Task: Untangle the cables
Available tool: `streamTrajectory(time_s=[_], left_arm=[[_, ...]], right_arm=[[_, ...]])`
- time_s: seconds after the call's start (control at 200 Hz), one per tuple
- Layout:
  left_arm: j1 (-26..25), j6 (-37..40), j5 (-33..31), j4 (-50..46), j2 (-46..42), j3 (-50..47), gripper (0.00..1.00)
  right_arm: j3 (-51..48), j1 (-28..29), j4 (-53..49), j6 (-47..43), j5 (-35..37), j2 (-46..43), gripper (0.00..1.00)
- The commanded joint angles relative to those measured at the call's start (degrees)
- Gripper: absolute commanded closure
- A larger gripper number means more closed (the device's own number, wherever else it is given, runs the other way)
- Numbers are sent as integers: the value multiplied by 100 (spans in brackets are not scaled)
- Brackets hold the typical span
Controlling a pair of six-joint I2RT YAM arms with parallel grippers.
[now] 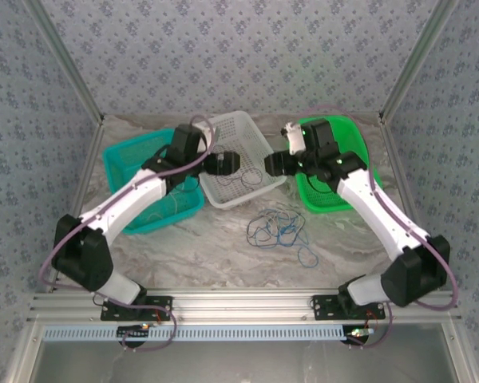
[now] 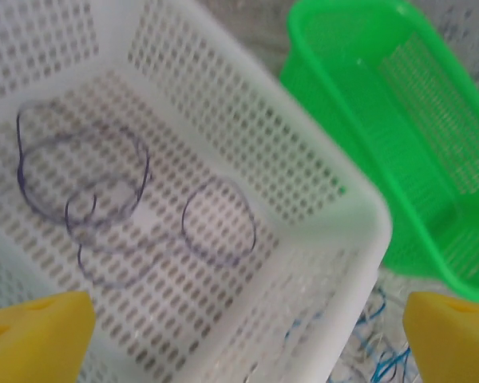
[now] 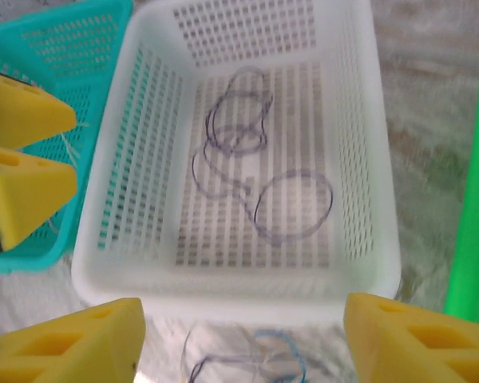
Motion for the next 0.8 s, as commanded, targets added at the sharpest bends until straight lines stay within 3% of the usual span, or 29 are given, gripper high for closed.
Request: streamTrajectory(time_s=[0.0, 0.14, 0.225, 0.38, 0.794], left_arm=[[51, -175, 106, 630, -633, -714, 1], [39, -347, 178, 903, -1181, -1243, 1], [40, -418, 201, 952, -1300, -1380, 1], [38, -594, 130, 994, -1293, -1560, 1], [45, -669, 68, 1010, -1243, -1576, 1]], right_arm=[[-918, 236, -563, 190, -154, -396, 36], [-1825, 693, -556, 261, 124, -828, 42], [-2124, 802, -443, 562, -60, -872, 47], [-2556, 1371, -71, 656, 362, -900, 48], [-2540, 1697, 446, 437, 473, -81, 51]])
